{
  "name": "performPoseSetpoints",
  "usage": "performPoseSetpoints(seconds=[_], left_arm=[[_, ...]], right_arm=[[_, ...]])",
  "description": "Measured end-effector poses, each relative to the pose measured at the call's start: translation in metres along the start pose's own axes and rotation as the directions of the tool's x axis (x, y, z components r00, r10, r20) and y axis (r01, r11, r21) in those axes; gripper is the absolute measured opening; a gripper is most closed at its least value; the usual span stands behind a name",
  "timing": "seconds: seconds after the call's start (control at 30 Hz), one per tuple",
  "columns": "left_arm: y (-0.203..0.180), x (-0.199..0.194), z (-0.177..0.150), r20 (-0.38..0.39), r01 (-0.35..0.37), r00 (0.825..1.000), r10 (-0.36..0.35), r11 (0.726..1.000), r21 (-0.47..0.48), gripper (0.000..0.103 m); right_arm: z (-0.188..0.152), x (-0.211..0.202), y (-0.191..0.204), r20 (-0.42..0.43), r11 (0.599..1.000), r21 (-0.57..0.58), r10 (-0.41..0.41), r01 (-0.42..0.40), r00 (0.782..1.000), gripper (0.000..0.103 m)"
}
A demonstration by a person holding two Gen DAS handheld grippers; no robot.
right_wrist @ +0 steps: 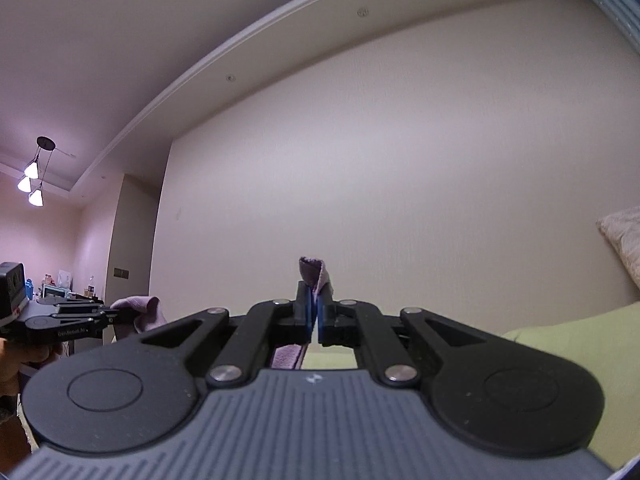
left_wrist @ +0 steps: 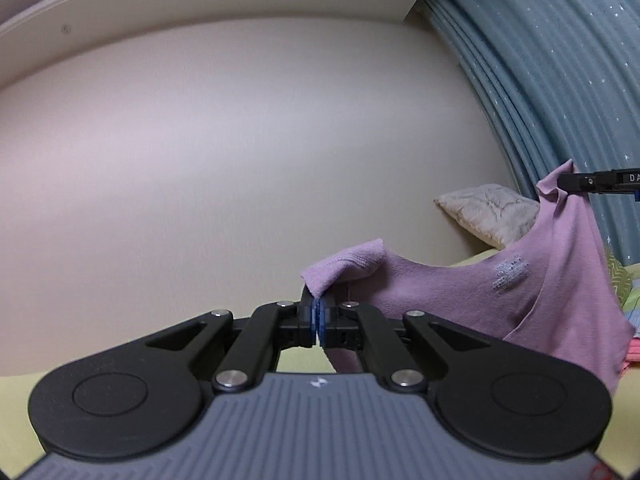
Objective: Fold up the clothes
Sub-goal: 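Lift the lilac top with both grippers to shake it open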
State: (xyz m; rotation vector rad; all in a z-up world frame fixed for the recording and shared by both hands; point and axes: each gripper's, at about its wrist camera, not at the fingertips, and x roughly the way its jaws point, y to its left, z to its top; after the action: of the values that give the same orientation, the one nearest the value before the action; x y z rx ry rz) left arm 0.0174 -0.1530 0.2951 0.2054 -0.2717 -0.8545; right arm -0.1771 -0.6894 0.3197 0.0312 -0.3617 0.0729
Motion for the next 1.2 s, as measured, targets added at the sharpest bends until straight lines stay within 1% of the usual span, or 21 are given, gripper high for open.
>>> performPoseSetpoints(seconds=[0.2,0.27,0.3,0.33,0.4,0.5,0.53,0.6,0.67,0.7,0.73,0.8,0.83,0.9,0.97,1.0,1.03,1.1,1.17,1.2], left_arm=[[-0.005,-0.007,0.017,-0.024,-0.001,1.0,0.002,1.0,0.026,0.0],[-0.003,-0.001,0.02,-0.049,0.002,0.999,0.0,1.0,0.026,0.0],[-0.002,0.008,0.016,-0.065,0.003,0.998,-0.001,1.0,0.024,0.0],[-0.003,0.018,0.01,-0.081,0.005,0.997,-0.003,1.0,0.019,0.0],[-0.002,0.051,-0.011,-0.125,0.015,0.992,-0.015,1.0,-0.001,0.0],[-0.006,0.107,-0.059,-0.215,0.026,0.976,-0.031,0.999,-0.028,0.0],[-0.007,0.128,-0.08,-0.249,0.025,0.968,-0.033,0.999,-0.036,0.0],[-0.009,0.176,-0.132,-0.325,0.024,0.945,-0.044,0.998,-0.066,0.0],[-0.012,0.224,-0.193,-0.409,0.017,0.911,-0.05,0.996,-0.083,0.0],[-0.013,0.247,-0.224,-0.45,0.013,0.891,-0.053,0.996,-0.091,0.0],[-0.015,0.269,-0.257,-0.494,0.008,0.868,-0.054,0.996,-0.094,0.0],[-0.02,0.306,-0.318,-0.568,0.003,0.82,-0.075,0.992,-0.127,0.0],[-0.022,0.324,-0.348,-0.603,-0.001,0.793,-0.087,0.989,-0.145,0.0],[-0.03,0.351,-0.399,-0.657,-0.007,0.747,-0.106,0.986,-0.167,0.0],[-0.037,0.365,-0.423,-0.674,-0.006,0.73,-0.109,0.986,-0.166,0.0],[-0.04,0.371,-0.434,-0.682,-0.005,0.723,-0.11,0.986,-0.165,0.0],[-0.043,0.377,-0.445,-0.689,-0.004,0.716,-0.111,0.987,-0.163,0.0],[-0.05,0.39,-0.467,-0.704,-0.003,0.701,-0.113,0.987,-0.161,0.0],[-0.056,0.398,-0.471,-0.705,0.004,0.703,-0.092,0.992,-0.125,0.0],[-0.059,0.402,-0.473,-0.705,0.008,0.705,-0.08,0.994,-0.105,0.0]], right_arm=[[0.014,-0.014,0.0,0.019,1.0,-0.011,-0.004,0.004,1.0,0.002],[0.01,-0.007,-0.004,0.01,0.999,-0.034,-0.013,0.013,1.0,0.002],[0.005,-0.001,-0.008,-0.002,0.999,-0.038,-0.018,0.018,1.0,0.002],[-0.002,0.008,-0.015,-0.019,0.999,-0.035,-0.025,0.025,1.0,0.002],[-0.025,0.03,-0.033,-0.067,0.998,-0.032,-0.049,0.047,0.997,0.002],[-0.084,0.073,-0.071,-0.179,0.996,0.002,-0.085,0.086,0.98,0.002],[-0.107,0.086,-0.081,-0.215,0.995,0.012,-0.094,0.099,0.972,0.002],[-0.163,0.116,-0.109,-0.302,0.99,0.046,-0.114,0.134,0.946,0.002],[-0.225,0.146,-0.139,-0.393,0.98,0.089,-0.131,0.179,0.91,0.002],[-0.256,0.16,-0.157,-0.438,0.972,0.112,-0.137,0.205,0.888,0.002],[-0.287,0.174,-0.172,-0.481,0.965,0.126,-0.145,0.231,0.864,0.002],[-0.35,0.2,-0.197,-0.565,0.953,0.132,-0.154,0.273,0.811,0.002],[-0.376,0.21,-0.204,-0.596,0.951,0.126,-0.155,0.283,0.788,0.002],[-0.422,0.227,-0.215,-0.647,0.949,0.108,-0.158,0.296,0.745,0.002],[-0.46,0.238,-0.224,-0.683,0.948,0.094,-0.162,0.305,0.713,0.002],[-0.474,0.242,-0.228,-0.693,0.947,0.091,-0.162,0.309,0.702,0.002],[-0.482,0.244,-0.233,-0.7,0.947,0.086,-0.164,0.31,0.695,0.002],[-0.497,0.264,-0.228,-0.711,0.95,0.073,-0.164,0.304,0.684,0.002],[-0.511,0.279,-0.222,-0.717,0.954,0.048,-0.174,0.296,0.675,0.002],[-0.513,0.275,-0.228,-0.718,0.956,0.036,-0.179,0.292,0.673,0.002]])
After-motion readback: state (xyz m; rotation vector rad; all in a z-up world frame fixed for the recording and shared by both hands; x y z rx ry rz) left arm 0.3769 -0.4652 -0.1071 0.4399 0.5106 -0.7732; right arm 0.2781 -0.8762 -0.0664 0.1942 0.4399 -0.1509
